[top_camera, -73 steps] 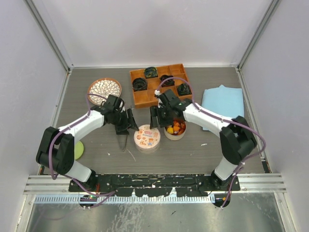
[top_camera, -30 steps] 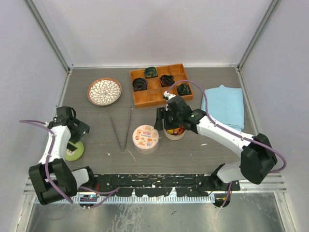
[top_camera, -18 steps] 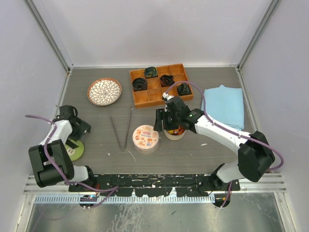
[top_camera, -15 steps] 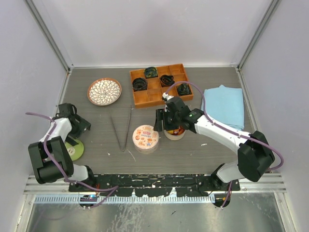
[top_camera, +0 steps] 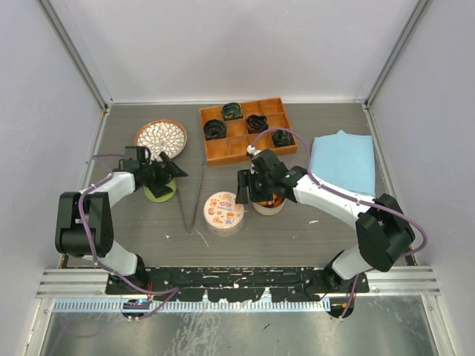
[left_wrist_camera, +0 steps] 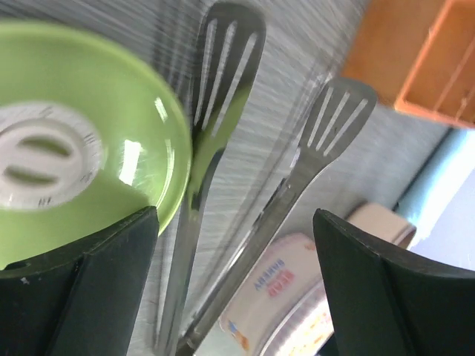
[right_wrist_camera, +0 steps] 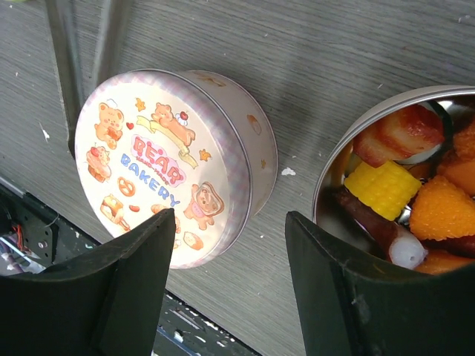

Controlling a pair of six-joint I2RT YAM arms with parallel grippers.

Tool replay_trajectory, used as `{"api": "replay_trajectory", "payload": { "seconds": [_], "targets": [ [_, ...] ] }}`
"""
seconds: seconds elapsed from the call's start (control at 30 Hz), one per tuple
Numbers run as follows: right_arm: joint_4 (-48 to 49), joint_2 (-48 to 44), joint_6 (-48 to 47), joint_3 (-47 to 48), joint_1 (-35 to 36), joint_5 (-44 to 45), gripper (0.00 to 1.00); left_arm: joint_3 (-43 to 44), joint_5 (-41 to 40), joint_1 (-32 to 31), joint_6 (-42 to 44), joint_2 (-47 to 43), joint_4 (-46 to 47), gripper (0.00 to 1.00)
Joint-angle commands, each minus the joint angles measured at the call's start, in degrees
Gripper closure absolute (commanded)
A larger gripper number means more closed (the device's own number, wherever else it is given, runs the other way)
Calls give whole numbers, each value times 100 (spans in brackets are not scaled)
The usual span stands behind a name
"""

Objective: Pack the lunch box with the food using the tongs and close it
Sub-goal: Pick up the box lid from the center of the board.

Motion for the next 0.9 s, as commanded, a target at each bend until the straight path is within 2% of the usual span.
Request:
{"api": "replay_trajectory", "payload": {
  "seconds": [0.0, 0.2, 0.3, 0.37, 0.5, 0.57, 0.7, 0.87],
  "targets": [
    [265, -80, 58, 269, -11, -84, 34, -276, 359, -486, -317, 166, -808, 12],
    [272, -151, 47, 247, -16, -50, 34, 422, -1247, -174, 107, -866, -2124, 12],
    [276, -152, 29, 214, -8, -52, 34, 654, -1612, 164, 230, -1158, -2340, 12],
    [281, -152, 30, 192, -15, -50, 34, 693, -1839, 312, 279, -1282, -2452, 16],
    [301, -188, 50, 184, -15, -37, 34, 308, -2319, 551, 130, -1579, -2477, 20],
    [332, -239, 72, 161, -16, -16, 34, 15, -2250, 690, 47, -1787, -2255, 23],
    [354, -325, 61, 138, -16, 52, 34, -376, -2056, 753, 18, -1670, -1777, 35],
    [336, -368, 34, 102, -34, 66, 34, -484, -1905, 763, 103, -1129, -1262, 47]
  ]
}}
